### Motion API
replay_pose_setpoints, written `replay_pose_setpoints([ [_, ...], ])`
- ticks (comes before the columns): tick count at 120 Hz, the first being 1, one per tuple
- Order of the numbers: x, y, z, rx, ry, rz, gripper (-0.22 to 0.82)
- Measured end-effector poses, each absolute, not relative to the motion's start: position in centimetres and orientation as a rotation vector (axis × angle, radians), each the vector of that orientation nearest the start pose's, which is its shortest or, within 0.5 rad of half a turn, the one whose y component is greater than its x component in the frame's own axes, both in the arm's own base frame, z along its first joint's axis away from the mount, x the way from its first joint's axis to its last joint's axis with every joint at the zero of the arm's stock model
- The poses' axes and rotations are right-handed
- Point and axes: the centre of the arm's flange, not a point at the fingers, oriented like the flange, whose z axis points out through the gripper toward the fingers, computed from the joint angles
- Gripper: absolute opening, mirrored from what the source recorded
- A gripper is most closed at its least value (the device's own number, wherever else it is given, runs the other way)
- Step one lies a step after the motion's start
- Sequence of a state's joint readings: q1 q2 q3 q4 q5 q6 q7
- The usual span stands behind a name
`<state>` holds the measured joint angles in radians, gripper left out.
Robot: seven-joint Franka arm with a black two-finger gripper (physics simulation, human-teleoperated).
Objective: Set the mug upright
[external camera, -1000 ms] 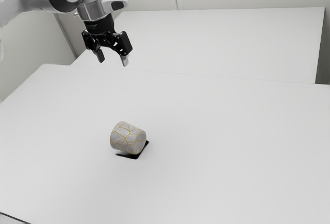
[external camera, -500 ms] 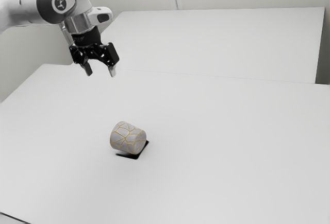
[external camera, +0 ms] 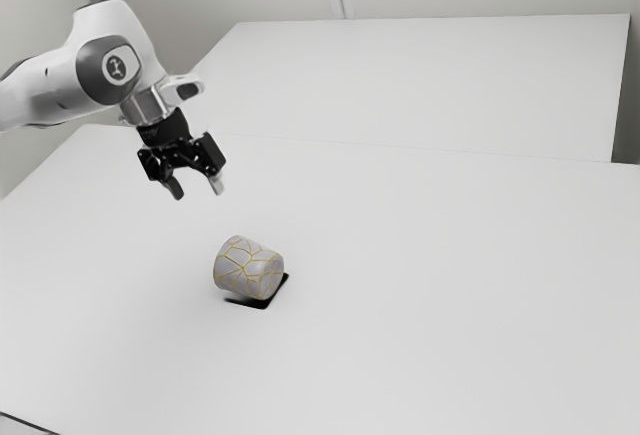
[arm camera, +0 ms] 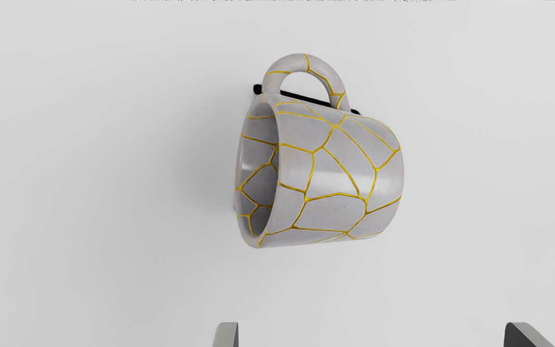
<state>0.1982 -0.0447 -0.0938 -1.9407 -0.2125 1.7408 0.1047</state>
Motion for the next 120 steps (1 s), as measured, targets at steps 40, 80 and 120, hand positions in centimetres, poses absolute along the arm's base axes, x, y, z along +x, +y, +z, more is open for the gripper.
replay_pose_setpoints([
  [40,52.9,5.9,43.2,-3.45,-0.049,0.176,0.6],
  [80,52.7,5.9,36.9,-3.589,-0.016,0.176,0.6],
  [120,52.1,6.3,33.0,-3.758,-0.038,0.1,0.6],
])
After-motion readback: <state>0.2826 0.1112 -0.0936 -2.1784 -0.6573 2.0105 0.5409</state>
